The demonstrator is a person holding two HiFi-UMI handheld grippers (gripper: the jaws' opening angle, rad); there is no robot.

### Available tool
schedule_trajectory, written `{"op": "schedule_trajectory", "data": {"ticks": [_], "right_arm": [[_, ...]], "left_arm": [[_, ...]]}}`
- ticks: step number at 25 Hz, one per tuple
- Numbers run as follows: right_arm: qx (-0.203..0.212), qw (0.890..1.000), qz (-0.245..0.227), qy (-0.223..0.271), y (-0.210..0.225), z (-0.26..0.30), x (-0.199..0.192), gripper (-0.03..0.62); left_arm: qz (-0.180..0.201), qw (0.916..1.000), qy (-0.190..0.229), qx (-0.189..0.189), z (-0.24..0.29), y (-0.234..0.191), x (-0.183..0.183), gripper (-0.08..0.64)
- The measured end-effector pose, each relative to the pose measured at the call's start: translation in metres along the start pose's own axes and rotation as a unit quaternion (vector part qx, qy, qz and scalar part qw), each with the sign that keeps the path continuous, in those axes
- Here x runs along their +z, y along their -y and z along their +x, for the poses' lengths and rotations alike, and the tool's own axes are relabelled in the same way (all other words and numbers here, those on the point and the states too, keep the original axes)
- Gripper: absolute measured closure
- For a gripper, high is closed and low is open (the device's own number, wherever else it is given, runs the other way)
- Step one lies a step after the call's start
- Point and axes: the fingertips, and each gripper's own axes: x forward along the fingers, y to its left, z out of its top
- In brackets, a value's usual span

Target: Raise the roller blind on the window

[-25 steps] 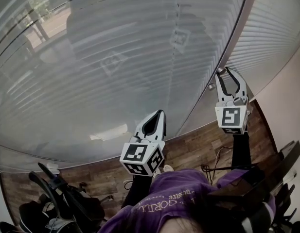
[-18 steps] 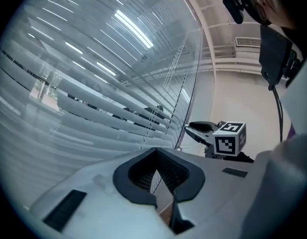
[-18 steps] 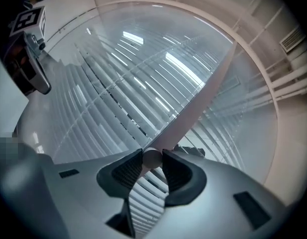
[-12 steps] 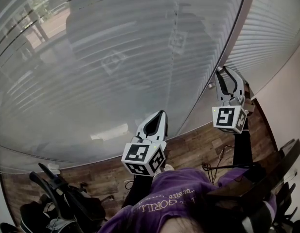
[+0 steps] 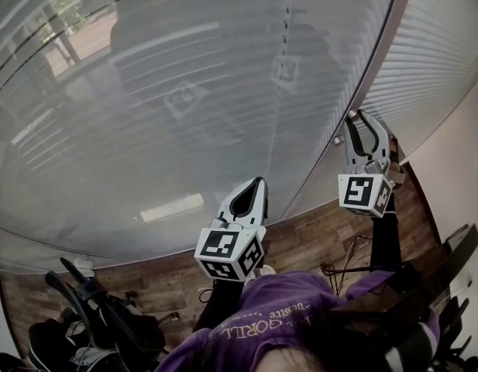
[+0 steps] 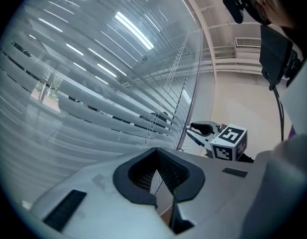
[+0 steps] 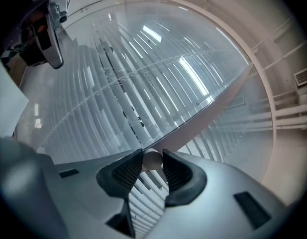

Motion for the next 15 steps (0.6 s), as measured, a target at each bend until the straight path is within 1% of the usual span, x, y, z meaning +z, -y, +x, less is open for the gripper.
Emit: {"op": "schedule_trajectory", "data": {"ticks": [2, 4, 5, 6, 8, 10, 15], "right_arm": [[0.005, 0.999, 0.039, 0.004, 0.002, 0.000, -0.001, 0.468], [0.019, 0.995, 0.093, 0.011, 0.005, 0.001, 0.002, 0.468], [0.024, 0.993, 0.113, 0.015, 0.007, 0.002, 0.003, 0.468], [0.028, 0.992, 0.123, 0.016, 0.008, 0.002, 0.003, 0.468], [0.028, 0.992, 0.120, 0.013, 0.008, 0.001, 0.003, 0.468], [0.028, 0.993, 0.113, 0.013, 0.007, 0.002, 0.004, 0.468], [0.024, 0.997, 0.078, 0.004, 0.004, 0.002, 0.000, 0.468]], "left_arm": [[0.004, 1.0000, 0.003, 0.000, 0.001, 0.000, 0.003, 0.560], [0.014, 0.9999, 0.005, -0.005, 0.003, 0.001, 0.008, 0.560], [0.020, 0.9998, 0.006, -0.008, 0.004, 0.003, 0.011, 0.560], [0.024, 0.9996, 0.008, -0.009, 0.005, 0.004, 0.014, 0.560], [0.022, 0.9996, 0.018, -0.009, 0.006, 0.006, 0.021, 0.560], [0.010, 0.9996, 0.027, -0.005, 0.005, 0.006, 0.024, 0.560], [0.002, 0.9998, 0.021, -0.003, 0.005, 0.005, 0.017, 0.560]]}}
